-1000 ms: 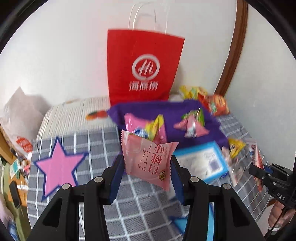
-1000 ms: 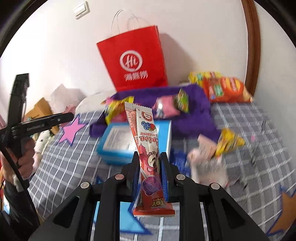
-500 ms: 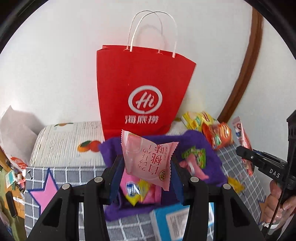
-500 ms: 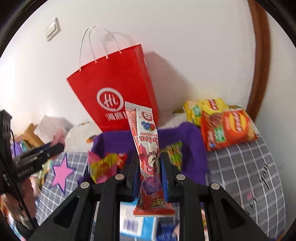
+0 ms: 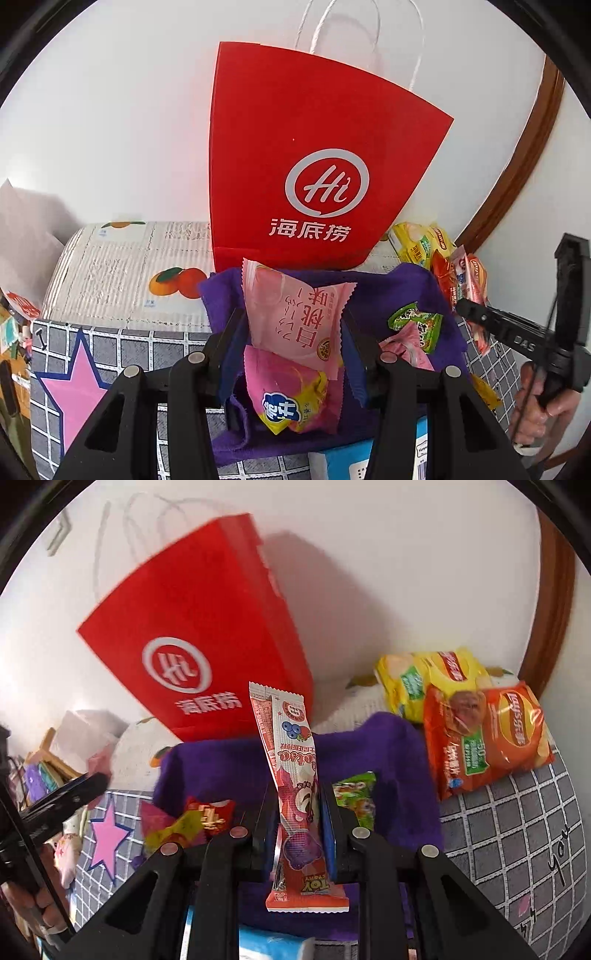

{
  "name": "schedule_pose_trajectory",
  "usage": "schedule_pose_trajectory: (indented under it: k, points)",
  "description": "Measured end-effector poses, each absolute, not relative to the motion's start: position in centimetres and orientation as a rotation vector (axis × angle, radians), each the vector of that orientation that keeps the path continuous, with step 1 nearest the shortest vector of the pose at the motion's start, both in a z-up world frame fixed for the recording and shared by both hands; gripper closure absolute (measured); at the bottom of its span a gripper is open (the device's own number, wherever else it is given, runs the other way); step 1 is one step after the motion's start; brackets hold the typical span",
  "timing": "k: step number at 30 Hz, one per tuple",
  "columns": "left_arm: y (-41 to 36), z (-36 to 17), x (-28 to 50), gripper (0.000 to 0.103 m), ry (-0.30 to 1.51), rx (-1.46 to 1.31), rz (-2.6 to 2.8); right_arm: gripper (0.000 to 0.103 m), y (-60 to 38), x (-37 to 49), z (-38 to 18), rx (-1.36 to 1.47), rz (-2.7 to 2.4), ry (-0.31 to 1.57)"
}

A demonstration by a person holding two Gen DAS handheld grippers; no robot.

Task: Organize snacks
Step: 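Carry both snacks over the towel and open the right tool to drop the candy stick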

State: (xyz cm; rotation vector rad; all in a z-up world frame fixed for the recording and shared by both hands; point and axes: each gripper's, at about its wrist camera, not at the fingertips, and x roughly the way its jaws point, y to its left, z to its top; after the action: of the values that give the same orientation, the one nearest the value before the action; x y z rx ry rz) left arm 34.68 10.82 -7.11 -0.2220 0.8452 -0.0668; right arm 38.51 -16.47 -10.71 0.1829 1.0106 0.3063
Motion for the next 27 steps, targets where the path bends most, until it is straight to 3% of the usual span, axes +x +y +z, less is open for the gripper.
schedule_pose_trajectory:
  k: [27]
  points:
    - [9.8,-7.4,34.6,0.056,0.847,-0.208,-0.074,0.078,-19.1,41.2,-15.6,0.154,0.127,1.179]
